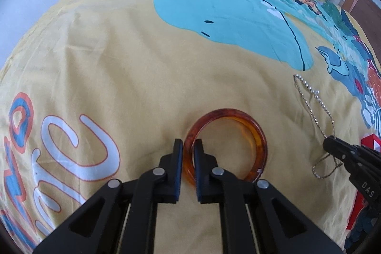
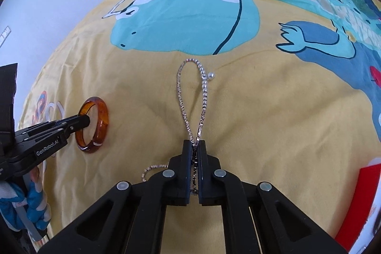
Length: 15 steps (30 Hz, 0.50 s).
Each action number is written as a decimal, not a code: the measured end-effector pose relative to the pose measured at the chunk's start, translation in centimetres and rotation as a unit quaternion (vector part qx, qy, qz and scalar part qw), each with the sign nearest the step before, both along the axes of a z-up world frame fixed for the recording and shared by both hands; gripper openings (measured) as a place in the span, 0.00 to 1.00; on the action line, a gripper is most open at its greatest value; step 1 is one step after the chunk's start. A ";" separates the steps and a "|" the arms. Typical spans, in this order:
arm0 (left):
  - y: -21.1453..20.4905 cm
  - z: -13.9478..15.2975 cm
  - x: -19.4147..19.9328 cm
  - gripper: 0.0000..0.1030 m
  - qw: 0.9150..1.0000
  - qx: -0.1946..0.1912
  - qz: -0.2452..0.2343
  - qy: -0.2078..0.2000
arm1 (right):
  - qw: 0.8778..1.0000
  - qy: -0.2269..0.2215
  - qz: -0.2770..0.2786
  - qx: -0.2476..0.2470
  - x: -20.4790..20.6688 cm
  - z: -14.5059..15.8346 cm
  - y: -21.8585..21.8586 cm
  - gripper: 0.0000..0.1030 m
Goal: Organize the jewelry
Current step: 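Lift the amber bangle and silver chain and carry both over the red box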
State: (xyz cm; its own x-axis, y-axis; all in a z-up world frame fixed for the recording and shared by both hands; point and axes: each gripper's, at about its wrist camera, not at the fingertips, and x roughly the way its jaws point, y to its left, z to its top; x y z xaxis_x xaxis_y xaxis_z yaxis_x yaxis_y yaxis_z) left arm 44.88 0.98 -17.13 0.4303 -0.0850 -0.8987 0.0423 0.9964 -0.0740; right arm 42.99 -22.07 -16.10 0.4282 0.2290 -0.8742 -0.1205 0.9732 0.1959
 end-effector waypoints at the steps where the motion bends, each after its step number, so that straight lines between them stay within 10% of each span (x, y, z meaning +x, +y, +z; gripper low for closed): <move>1: -0.2 0.2 0.0 0.08 1.000 0.001 0.000 -0.001 | 1.000 -0.003 -0.001 0.004 -0.4 0.4 -0.3 0.04; 15: -1.3 4.1 -3.0 0.08 1.000 0.013 0.000 -0.024 | 0.999 -0.032 -0.004 0.036 -3.1 4.2 -0.8 0.04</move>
